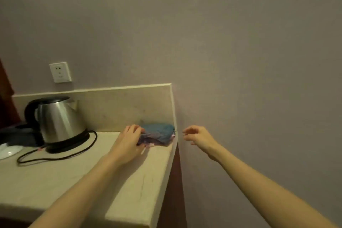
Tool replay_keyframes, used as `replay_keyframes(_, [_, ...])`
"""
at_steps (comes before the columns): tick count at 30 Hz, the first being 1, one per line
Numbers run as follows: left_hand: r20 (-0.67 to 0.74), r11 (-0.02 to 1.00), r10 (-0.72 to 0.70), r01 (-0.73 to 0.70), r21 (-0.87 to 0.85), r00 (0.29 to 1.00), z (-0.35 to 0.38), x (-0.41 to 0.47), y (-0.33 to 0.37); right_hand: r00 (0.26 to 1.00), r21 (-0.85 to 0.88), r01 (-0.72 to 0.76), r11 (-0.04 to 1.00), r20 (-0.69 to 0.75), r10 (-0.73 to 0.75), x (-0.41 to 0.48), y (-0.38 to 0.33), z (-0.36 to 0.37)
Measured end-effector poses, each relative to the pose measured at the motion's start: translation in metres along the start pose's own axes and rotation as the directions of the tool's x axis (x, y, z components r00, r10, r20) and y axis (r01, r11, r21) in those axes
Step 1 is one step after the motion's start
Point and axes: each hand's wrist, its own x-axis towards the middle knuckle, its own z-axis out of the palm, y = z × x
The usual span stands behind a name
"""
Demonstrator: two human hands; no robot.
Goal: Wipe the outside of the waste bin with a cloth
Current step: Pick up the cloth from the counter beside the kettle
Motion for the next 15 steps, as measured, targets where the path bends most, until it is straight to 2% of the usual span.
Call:
replay_keyframes(3, [0.024, 0.998, 0.047, -0.048, 0.049, 0.999, 0.008, 0.007, -0.022, 0.994, -0.205, 0.099, 0.974, -0.023, -0.105, 0.022, -0.001, 0.021])
replay_keyframes(7, [0.074, 0.999, -0.015, 0.017, -0.034, 0.997, 0.020, 0.014, -0.038, 0.949, -0.537, 0.310, 0.784, 0.117, -0.294, 0.049, 0.002, 0.047])
replay_keyframes(9, [0.101, 0.996, -0.032, 0.040, -0.086, 0.994, 0.024, 0.019, -0.041, 0.934, -0.624, 0.349, 0.699, 0.174, -0.311, 0.059, 0.003, 0.057])
replay_keyframes(12, [0.160, 0.989, -0.003, 0.027, -0.145, 0.987, 0.031, 0.027, -0.046, 0.935, -0.707, 0.352, 0.613, 0.246, -0.254, 0.071, 0.006, 0.071])
replay_keyframes(15, [0.164, 0.998, 0.026, -0.016, -0.061, 0.986, 0.037, 0.032, -0.048, 0.938, -0.787, 0.333, 0.519, 0.220, -0.269, 0.078, 0.011, 0.081])
